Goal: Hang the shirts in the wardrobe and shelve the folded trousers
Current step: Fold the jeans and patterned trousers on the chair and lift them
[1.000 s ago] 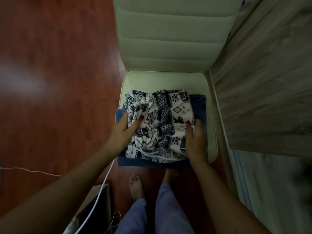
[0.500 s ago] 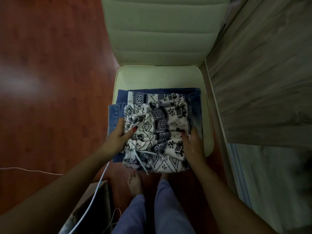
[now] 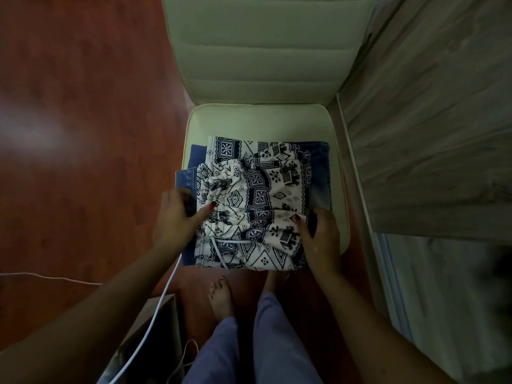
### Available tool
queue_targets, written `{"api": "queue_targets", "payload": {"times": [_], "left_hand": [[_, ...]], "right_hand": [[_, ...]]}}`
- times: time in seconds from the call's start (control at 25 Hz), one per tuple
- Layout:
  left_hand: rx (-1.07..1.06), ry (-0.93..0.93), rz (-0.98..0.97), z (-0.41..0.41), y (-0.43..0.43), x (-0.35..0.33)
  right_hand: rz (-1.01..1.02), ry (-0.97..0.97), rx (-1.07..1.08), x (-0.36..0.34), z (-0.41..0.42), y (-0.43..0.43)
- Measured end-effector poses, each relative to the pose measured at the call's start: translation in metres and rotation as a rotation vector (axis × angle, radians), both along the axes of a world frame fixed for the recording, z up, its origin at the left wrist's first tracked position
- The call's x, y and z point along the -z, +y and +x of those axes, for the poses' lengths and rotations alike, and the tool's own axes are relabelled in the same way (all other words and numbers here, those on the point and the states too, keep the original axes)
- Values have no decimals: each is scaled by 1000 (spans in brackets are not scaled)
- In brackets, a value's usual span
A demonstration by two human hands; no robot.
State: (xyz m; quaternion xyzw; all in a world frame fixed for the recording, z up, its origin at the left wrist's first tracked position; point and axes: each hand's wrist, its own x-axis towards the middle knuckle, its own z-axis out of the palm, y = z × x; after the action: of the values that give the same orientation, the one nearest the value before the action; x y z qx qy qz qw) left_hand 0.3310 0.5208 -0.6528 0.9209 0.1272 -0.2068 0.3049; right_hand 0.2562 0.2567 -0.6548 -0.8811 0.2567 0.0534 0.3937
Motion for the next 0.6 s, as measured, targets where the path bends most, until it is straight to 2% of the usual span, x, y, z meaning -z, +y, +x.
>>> {"api": "queue_targets", "payload": {"times": [0.08, 0.16, 0.24, 0.28, 0.4, 0.52, 0.6], "left_hand": [[-81, 1, 131, 2, 11, 7], [-270, 224, -96, 6, 16, 10], [-324, 410, -315, 11, 12, 6], [-313, 449, -350, 13, 9, 2], [-288, 497, -429, 21, 11, -1], [-305, 554, -471, 25, 17, -1], [-323, 530, -493, 24, 16, 1]], "right_hand": [[-145, 32, 85, 7, -2, -9], [-121, 189, 182, 19, 0, -20], [-23, 351, 194, 36, 2, -34], [6, 395, 184, 49, 2, -42], [111, 445, 207, 79, 5, -62], [192, 434, 309, 52, 16, -51], [296, 421, 362, 39, 22, -46]]}}
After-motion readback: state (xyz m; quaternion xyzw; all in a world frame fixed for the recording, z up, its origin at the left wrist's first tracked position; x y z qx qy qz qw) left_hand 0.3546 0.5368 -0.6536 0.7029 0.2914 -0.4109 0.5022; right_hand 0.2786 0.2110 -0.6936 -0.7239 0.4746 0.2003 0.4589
